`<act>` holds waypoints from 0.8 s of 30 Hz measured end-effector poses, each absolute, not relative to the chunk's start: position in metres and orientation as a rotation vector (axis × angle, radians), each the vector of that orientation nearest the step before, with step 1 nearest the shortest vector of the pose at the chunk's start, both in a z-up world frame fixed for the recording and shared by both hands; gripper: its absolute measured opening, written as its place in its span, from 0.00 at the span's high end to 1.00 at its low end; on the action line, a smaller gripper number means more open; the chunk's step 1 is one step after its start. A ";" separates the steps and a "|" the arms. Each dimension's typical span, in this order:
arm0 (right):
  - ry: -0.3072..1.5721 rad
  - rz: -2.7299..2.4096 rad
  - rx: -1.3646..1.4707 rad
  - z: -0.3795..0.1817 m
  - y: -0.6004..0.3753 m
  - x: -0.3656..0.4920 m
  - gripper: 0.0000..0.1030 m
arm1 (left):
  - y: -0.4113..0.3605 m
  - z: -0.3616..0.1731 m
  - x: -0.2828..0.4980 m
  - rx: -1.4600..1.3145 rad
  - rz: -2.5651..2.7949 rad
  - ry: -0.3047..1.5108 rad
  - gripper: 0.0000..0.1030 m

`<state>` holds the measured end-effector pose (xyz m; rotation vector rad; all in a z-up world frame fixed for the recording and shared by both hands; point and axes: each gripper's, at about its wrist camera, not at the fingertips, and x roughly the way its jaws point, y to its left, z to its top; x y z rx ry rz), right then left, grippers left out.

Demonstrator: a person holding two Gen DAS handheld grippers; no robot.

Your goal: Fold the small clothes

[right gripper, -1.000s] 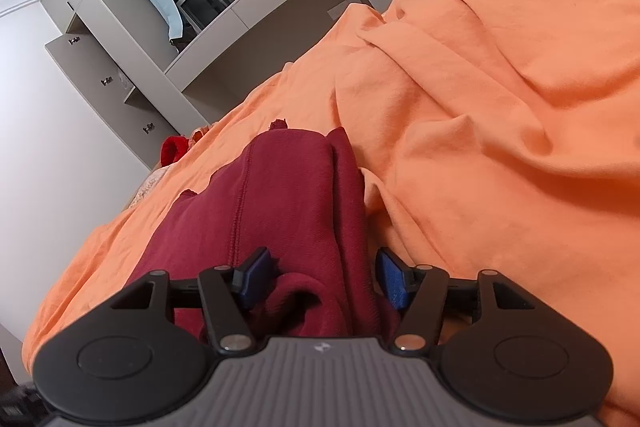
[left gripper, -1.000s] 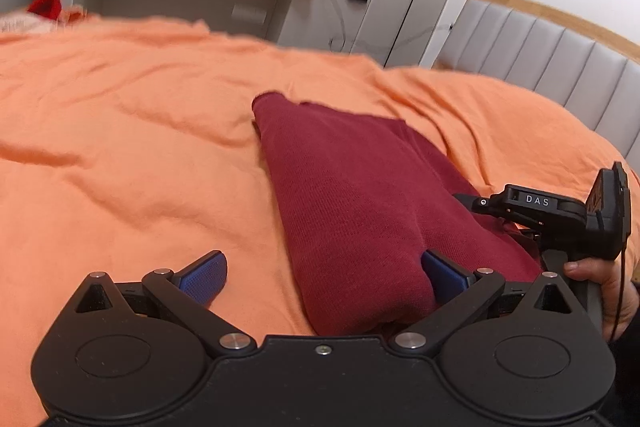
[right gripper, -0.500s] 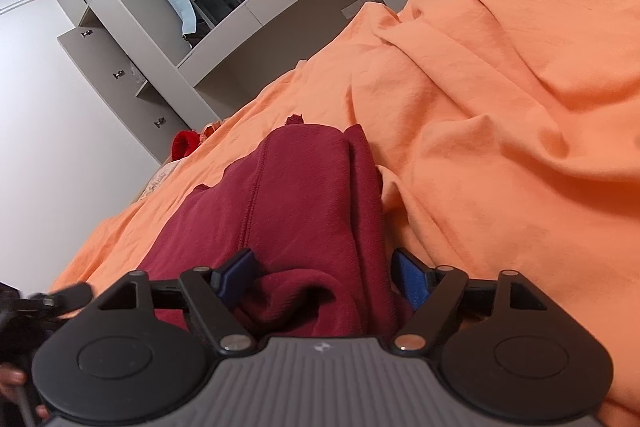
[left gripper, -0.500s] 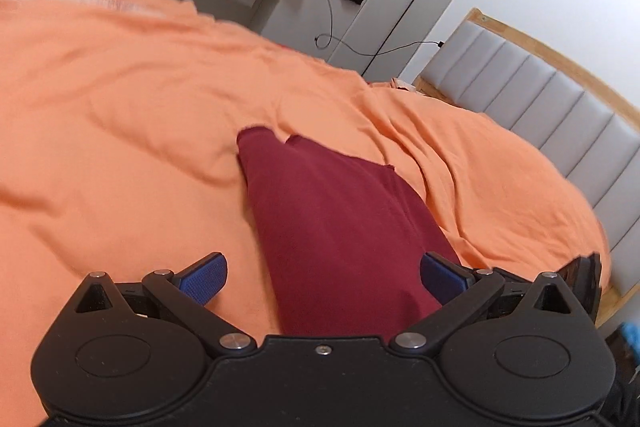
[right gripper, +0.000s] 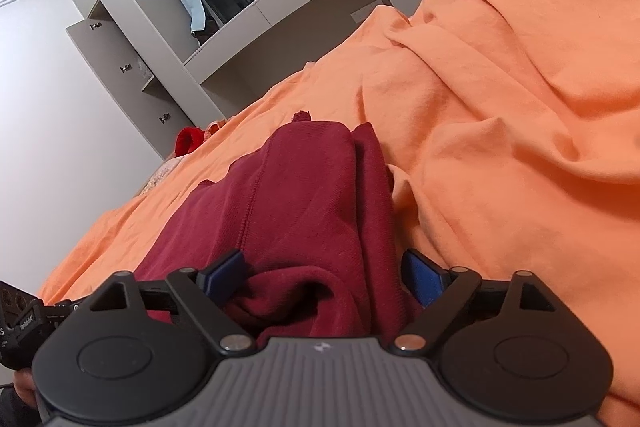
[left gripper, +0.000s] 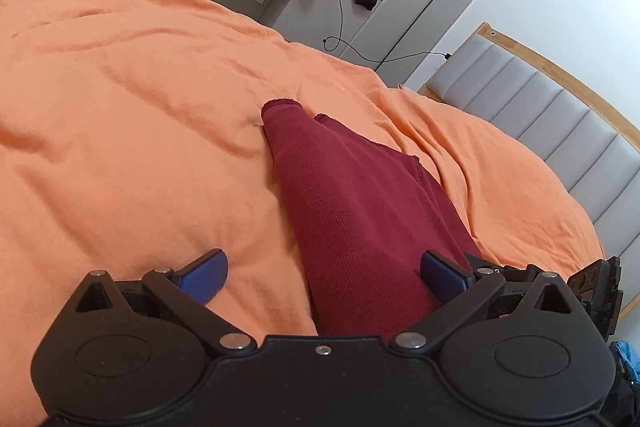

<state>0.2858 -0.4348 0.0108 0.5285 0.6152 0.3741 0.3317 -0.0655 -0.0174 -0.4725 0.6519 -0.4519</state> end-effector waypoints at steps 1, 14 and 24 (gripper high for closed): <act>0.614 0.374 0.527 0.011 -0.435 0.286 0.13 | -0.066 -0.018 0.331 -0.471 -0.451 0.651 0.00; 0.589 0.448 0.538 0.008 -0.436 0.285 0.01 | -0.066 -0.017 0.327 -0.452 -0.441 0.629 0.00; 0.596 0.434 0.516 0.010 -0.431 0.283 0.01 | -0.067 -0.017 0.327 -0.447 -0.439 0.630 0.00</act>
